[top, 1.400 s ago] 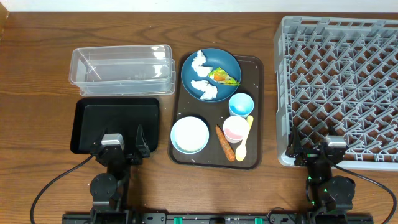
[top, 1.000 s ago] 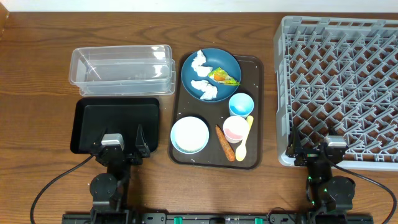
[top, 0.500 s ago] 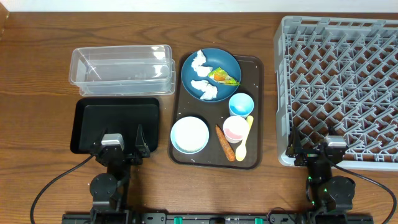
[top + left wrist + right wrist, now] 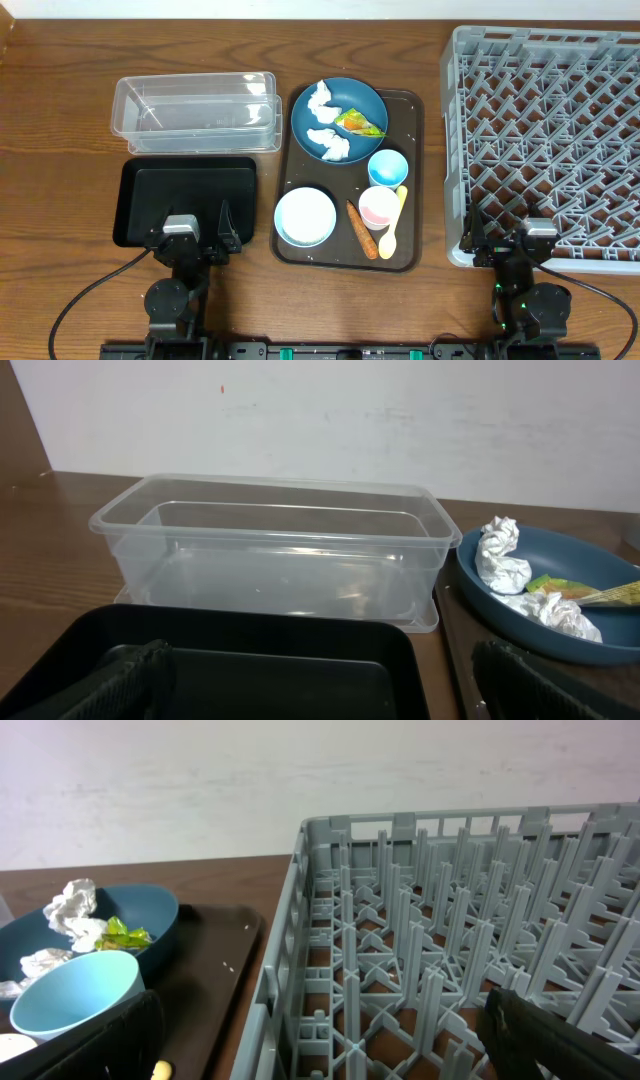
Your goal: Sort waste into correct bins and load items into the dishwasher rack
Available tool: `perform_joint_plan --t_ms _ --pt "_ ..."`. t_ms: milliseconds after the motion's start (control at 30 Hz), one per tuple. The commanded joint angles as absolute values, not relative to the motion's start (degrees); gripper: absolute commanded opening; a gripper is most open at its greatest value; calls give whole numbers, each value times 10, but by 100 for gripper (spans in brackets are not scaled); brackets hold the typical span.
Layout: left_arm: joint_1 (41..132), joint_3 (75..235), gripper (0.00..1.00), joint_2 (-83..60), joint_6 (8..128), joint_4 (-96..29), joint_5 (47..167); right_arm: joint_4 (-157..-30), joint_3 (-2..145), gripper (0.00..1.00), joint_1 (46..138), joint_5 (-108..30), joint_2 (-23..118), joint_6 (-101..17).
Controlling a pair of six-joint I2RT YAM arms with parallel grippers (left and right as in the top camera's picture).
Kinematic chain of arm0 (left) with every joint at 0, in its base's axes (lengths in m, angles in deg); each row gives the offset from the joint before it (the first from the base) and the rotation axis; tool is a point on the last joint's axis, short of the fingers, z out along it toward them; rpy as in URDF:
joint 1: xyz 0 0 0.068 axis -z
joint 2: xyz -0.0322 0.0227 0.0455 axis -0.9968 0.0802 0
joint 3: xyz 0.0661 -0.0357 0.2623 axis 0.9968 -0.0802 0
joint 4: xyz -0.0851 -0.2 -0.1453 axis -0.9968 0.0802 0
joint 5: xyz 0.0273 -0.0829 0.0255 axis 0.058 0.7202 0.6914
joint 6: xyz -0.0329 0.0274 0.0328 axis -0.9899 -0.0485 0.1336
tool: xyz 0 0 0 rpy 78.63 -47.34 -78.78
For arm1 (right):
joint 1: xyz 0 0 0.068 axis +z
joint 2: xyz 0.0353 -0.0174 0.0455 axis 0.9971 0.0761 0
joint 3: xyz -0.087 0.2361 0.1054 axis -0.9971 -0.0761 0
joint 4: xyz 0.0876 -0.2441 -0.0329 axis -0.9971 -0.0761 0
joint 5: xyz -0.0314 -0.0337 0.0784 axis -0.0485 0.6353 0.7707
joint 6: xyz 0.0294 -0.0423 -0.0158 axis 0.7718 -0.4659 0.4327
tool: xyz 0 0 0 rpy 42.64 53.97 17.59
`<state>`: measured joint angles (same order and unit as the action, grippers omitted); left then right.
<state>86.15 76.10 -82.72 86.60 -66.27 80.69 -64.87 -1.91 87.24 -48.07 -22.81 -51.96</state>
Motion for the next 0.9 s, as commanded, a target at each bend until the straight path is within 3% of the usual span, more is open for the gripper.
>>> perform_joint_plan --t_ms 0,567,867 --pt "860 754 96 -832 871 -636 798 -651 -20 99 869 -479 -232 -515" --pt "860 796 96 -806 843 -624 803 -650 11 99 869 -518 -227 -505" --pt "860 964 96 -590 844 -546 802 -653 143 99 869 -548 -63 -535"
